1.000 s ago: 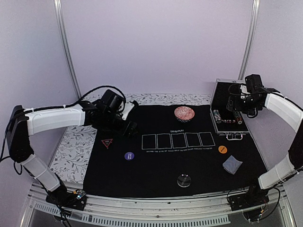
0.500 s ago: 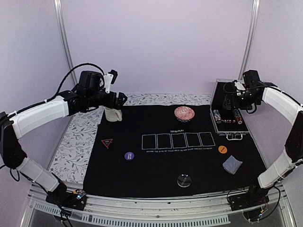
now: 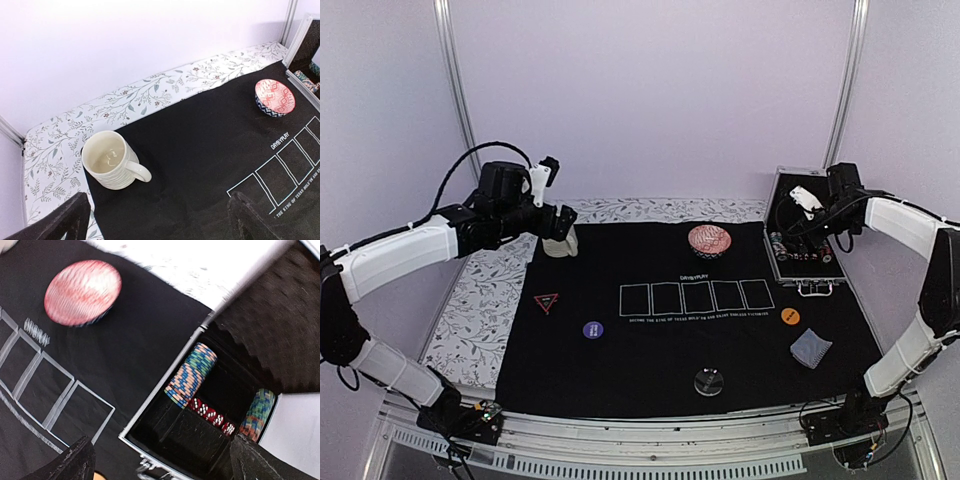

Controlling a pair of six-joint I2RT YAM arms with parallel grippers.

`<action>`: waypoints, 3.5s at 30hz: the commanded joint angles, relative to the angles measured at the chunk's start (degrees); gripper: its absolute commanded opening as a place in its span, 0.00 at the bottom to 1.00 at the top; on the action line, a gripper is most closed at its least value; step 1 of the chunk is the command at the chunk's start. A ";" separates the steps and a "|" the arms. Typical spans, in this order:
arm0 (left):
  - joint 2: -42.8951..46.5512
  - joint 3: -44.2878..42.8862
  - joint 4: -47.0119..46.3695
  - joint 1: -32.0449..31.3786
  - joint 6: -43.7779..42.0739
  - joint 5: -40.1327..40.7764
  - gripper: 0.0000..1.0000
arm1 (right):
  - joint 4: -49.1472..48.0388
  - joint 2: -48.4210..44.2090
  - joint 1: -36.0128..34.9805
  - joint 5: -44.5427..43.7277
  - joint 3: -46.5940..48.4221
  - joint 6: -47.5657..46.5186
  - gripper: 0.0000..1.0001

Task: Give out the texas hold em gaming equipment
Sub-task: Pick up the pile of poker chips from the chip case.

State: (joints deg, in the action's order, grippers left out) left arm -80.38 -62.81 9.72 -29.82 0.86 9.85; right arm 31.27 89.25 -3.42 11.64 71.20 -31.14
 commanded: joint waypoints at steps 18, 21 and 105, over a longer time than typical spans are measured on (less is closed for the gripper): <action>0.26 2.82 -3.84 0.86 -5.68 5.76 0.98 | -11.71 21.52 2.72 1.09 5.76 -52.00 0.79; -0.02 2.91 -3.91 0.86 -5.91 5.54 0.98 | -12.09 22.71 2.71 0.46 5.84 -52.76 0.72; -1.03 3.04 -3.41 0.86 -6.14 3.03 0.98 | -8.57 34.26 -0.89 -11.40 11.04 -50.40 0.36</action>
State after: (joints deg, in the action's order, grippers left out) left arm -81.06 -60.25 7.14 -29.61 -4.78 13.34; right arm 21.15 120.27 -4.10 2.00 82.67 -82.87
